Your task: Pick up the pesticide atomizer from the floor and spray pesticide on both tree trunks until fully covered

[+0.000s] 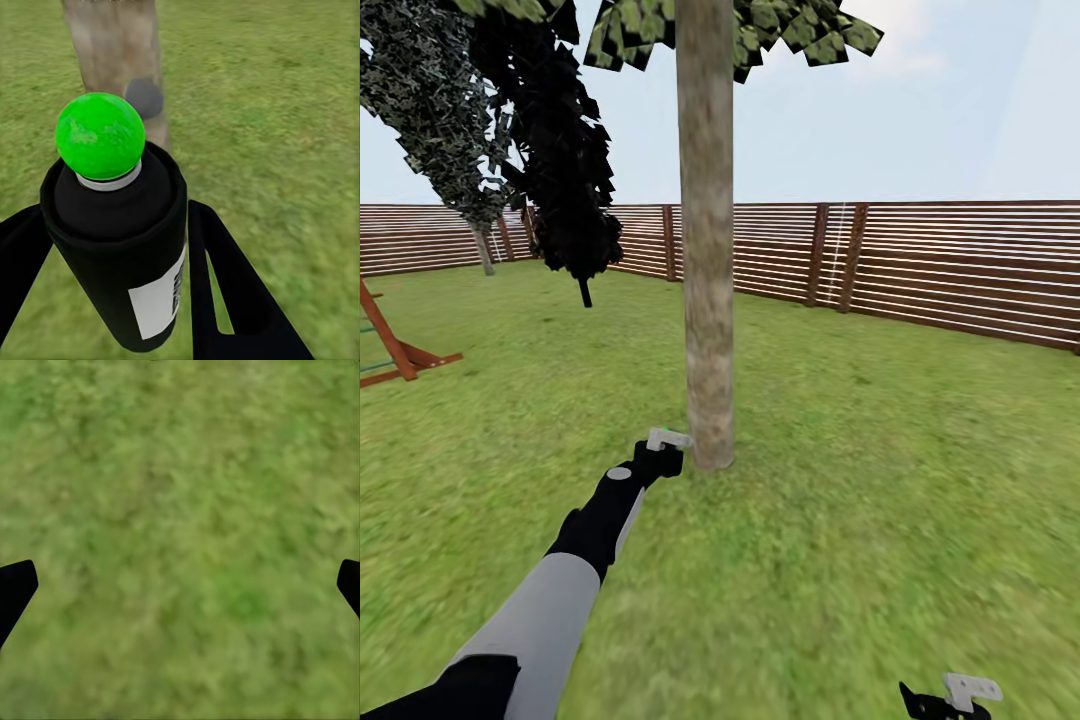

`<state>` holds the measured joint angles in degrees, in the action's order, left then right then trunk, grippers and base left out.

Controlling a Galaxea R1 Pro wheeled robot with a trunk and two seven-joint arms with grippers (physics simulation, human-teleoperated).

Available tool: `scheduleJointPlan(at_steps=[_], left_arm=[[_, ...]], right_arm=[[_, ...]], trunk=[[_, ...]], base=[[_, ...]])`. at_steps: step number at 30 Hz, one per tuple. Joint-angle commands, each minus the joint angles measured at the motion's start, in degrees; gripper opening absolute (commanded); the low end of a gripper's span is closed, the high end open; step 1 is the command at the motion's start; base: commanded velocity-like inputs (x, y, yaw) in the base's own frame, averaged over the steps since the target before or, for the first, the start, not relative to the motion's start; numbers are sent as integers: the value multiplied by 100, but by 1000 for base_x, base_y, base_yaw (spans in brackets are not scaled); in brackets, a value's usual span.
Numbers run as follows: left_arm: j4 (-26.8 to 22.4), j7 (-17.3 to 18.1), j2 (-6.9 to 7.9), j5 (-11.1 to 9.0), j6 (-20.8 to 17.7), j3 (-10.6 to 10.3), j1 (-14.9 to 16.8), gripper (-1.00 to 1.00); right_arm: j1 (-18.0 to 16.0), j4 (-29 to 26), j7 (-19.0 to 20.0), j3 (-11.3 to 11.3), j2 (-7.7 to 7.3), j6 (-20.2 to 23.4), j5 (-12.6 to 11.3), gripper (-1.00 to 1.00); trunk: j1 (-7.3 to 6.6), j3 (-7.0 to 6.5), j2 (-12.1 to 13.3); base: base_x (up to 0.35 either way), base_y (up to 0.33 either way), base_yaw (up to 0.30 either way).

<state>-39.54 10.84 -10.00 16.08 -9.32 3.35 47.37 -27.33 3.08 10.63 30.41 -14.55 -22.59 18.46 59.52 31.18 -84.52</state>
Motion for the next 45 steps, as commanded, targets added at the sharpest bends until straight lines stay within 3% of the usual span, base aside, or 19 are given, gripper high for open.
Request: scheduleJointPlan(at_steps=[1,16,36,38,42,45], left_arm=[[-1,-4,0,1,0,-1,0,-100],[-1,-3,0,-8,0,-3,0,-100],[-25,-29,0,-22,2,5,0,-100],[-31,-40,0,-220,1,7,-1,-100],[-28,-211,0,-896,1,8,0,-100],[-27,-362,0,-1086,0,8,-3,-100]], right_arm=[[0,0,0,0,0,-2,0,100],[0,0,0,0,-4,-2,0,100],[0,0,0,0,2,-1,0,100],[-1,0,0,0,1,0,0,100],[0,0,0,0,2,-2,0,100],[0,0,0,0,-1,-1,0,100]], trunk=[[0,0,0],[0,0,0],[0,0,0],[0,0,0],[0,0,0],[0,0,0]], base=[[153,0,0],[291,-44,0],[57,-49,0],[3,-3,0],[1,-1,0],[0,0,0]])
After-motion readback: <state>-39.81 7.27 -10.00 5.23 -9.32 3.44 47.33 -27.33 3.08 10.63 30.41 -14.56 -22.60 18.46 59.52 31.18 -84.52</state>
